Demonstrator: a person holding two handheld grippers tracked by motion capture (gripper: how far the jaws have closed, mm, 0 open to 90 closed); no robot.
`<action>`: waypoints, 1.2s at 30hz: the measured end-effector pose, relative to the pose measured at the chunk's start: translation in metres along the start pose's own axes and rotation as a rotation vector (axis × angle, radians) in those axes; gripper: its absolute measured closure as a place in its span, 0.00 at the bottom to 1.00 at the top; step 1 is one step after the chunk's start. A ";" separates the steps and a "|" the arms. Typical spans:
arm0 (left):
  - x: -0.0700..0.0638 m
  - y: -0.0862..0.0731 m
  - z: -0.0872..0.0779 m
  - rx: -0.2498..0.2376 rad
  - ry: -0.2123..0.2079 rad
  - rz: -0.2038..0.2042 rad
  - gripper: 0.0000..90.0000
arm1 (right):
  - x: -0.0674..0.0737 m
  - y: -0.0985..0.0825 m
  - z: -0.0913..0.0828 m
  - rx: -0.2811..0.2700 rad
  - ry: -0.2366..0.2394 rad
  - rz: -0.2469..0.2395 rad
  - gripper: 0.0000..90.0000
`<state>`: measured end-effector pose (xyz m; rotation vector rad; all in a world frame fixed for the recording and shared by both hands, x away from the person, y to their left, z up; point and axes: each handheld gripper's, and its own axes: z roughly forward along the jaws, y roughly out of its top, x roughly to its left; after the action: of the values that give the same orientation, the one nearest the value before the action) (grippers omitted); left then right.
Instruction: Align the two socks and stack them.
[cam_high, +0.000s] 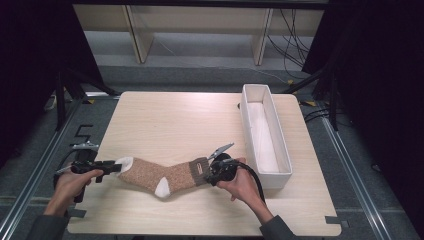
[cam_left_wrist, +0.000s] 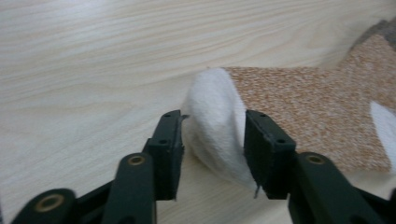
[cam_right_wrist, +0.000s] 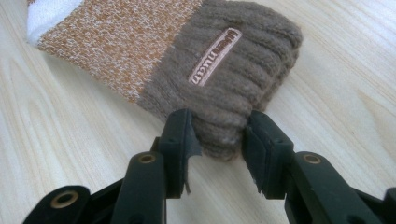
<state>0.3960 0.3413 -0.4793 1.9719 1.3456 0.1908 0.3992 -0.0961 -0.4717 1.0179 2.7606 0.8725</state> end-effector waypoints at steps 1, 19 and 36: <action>0.001 0.000 0.002 0.002 0.002 -0.008 0.60 | -0.001 0.000 -0.001 -0.001 0.002 0.002 0.67; -0.002 0.009 0.026 0.093 -0.014 -0.054 0.50 | -0.010 0.009 0.002 -0.005 0.008 0.113 0.50; -0.003 0.007 0.034 0.134 -0.043 -0.020 0.74 | -0.018 0.001 0.022 0.036 0.093 0.179 0.61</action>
<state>0.4167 0.3206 -0.4986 2.0603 1.3811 0.0488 0.4198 -0.0962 -0.4914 1.2788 2.8046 0.9172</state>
